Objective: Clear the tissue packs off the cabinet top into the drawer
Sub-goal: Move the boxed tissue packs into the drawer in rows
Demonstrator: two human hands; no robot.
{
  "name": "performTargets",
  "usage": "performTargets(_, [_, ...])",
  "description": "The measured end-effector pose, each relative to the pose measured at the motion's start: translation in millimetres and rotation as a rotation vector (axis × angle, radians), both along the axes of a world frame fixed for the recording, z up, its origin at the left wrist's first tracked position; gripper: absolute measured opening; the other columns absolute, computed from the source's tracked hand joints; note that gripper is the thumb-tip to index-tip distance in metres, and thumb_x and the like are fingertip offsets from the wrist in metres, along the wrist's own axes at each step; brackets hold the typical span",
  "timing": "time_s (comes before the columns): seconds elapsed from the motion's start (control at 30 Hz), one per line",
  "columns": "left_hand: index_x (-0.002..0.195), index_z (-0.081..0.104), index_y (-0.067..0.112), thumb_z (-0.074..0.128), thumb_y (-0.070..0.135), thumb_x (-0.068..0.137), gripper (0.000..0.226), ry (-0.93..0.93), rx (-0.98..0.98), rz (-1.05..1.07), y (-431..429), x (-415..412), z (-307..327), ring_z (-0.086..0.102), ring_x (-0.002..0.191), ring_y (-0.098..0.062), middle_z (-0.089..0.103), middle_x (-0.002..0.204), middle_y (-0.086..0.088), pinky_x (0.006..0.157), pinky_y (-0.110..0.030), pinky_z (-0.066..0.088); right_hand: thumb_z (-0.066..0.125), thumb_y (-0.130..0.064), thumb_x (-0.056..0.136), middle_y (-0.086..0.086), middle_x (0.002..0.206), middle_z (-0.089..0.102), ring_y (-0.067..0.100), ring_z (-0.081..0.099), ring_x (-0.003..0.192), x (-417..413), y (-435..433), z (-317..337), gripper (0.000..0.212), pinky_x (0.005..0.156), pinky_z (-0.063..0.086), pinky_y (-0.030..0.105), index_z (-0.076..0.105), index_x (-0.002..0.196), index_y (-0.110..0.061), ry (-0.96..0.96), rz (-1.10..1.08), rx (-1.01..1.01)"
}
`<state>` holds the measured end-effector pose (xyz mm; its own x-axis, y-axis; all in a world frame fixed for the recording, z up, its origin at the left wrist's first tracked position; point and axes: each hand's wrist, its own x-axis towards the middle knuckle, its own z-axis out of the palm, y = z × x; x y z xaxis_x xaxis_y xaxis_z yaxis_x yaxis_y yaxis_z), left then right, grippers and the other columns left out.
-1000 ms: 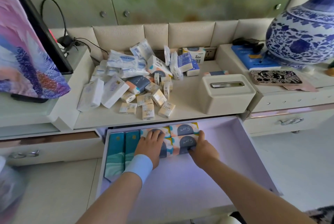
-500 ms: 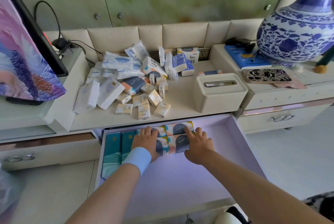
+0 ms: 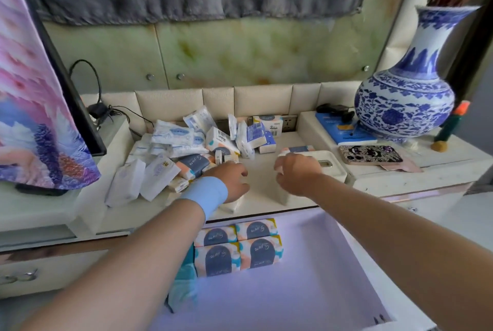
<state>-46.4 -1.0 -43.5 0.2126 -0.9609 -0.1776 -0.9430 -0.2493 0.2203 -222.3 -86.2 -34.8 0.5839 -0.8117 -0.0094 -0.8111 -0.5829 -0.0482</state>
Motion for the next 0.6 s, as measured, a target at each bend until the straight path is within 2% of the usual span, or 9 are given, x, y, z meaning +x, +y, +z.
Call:
performTargets(0.1, [0.135, 0.049, 0.031, 0.054, 0.043, 0.091, 0.046, 0.001, -0.029, -0.011, -34.2, 0.8, 19.1, 0.050, 0.123, -0.025, 0.050, 0.139, 0.003, 0.103, -0.041, 0.042, 0.047, -0.028, 0.093, -0.001, 0.128, 0.059, 0.024, 0.057, 0.115, 0.1, -42.0, 18.0, 0.031, 0.096, 0.047, 0.036, 0.061, 0.120, -0.034, -0.002, -0.057, -0.003])
performTargets(0.2, [0.134, 0.049, 0.033, 0.051, 0.041, 0.092, 0.043, 0.044, -0.035, -0.008, -74.4, 3.0, 22.5, 0.051, 0.121, -0.025, 0.051, 0.137, 0.003, 0.103, -0.044, 0.042, 0.047, -0.021, 0.093, -0.002, 0.128, 0.060, 0.022, 0.058, 0.114, 1.4, -89.0, 18.2, 0.032, 0.093, 0.048, 0.033, 0.064, 0.118, -0.032, -0.074, -0.134, 0.055])
performTargets(0.37, [0.133, 0.052, 0.025, 0.049, 0.036, 0.097, 0.038, 0.198, -0.036, 0.044, -137.4, -2.9, 1.4, 0.054, 0.118, -0.026, 0.055, 0.133, 0.000, 0.098, -0.033, 0.045, 0.051, -0.013, 0.094, -0.001, 0.134, 0.054, 0.020, 0.054, 0.115, 8.5, -155.5, -5.2, 0.038, 0.086, 0.044, 0.027, 0.058, 0.130, -0.023, 0.006, -0.205, 0.128])
performTargets(0.43, [0.120, 0.059, 0.023, 0.046, 0.034, 0.098, 0.027, 0.273, -0.017, 0.081, -161.0, -6.4, -12.6, 0.055, 0.113, -0.027, 0.057, 0.116, 0.003, 0.095, -0.031, 0.044, 0.051, -0.012, 0.094, 0.004, 0.136, 0.053, 0.022, 0.053, 0.119, 12.4, -174.9, -12.9, 0.042, 0.090, 0.044, 0.028, 0.056, 0.134, -0.020, 0.007, -0.240, 0.159])
performTargets(0.5, [0.093, 0.057, 0.028, 0.043, 0.033, 0.097, 0.016, 0.335, 0.005, 0.125, -182.9, -8.2, -22.2, 0.054, 0.101, -0.027, 0.052, 0.092, 0.005, 0.088, -0.031, 0.043, 0.050, -0.014, 0.094, 0.008, 0.136, 0.053, 0.025, 0.052, 0.122, 18.2, -191.3, -16.7, 0.042, 0.096, 0.045, 0.031, 0.054, 0.136, -0.012, 0.077, -0.260, 0.219])
performTargets(0.53, [0.093, 0.058, 0.026, 0.041, 0.034, 0.097, 0.020, 0.364, 0.034, 0.130, -193.3, -8.7, -28.1, 0.055, 0.101, -0.029, 0.056, 0.093, 0.001, 0.088, -0.032, 0.043, 0.050, -0.017, 0.095, 0.010, 0.130, 0.056, 0.026, 0.055, 0.117, 20.6, -199.5, -21.4, 0.040, 0.093, 0.046, 0.032, 0.054, 0.133, -0.008, 0.107, -0.265, 0.242])
performTargets(0.6, [0.125, 0.058, 0.014, 0.036, 0.037, 0.100, 0.040, 0.411, 0.093, 0.153, -210.3, -10.2, -40.5, 0.054, 0.118, -0.032, 0.059, 0.125, -0.010, 0.099, -0.036, 0.042, 0.046, -0.017, 0.097, 0.008, 0.101, 0.059, 0.021, 0.058, 0.090, 25.6, -208.8, -26.4, 0.033, 0.074, 0.046, 0.027, 0.057, 0.125, -0.004, 0.211, -0.251, 0.287])
